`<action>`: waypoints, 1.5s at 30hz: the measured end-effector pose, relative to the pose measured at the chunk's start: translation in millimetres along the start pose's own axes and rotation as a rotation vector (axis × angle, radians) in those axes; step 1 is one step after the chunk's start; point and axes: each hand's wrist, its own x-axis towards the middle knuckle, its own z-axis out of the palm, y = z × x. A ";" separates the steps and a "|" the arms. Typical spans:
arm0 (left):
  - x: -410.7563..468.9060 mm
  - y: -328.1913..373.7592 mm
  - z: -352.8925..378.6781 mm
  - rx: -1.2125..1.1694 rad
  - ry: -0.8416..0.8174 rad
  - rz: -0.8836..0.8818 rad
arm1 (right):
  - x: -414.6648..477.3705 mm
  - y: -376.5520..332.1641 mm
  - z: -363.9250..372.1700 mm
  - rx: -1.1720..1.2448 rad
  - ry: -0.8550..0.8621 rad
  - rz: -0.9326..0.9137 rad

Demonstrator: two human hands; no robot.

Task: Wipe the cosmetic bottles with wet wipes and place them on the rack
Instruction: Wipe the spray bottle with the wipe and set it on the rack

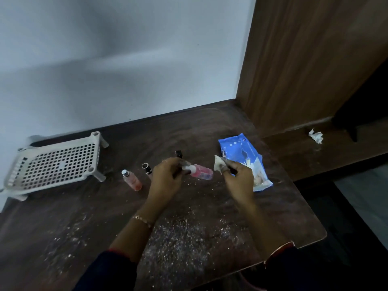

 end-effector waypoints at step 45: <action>-135.7 -48.8 -15.1 -0.609 0.223 -0.083 | -104.5 34.5 22.1 -0.399 -0.047 -0.613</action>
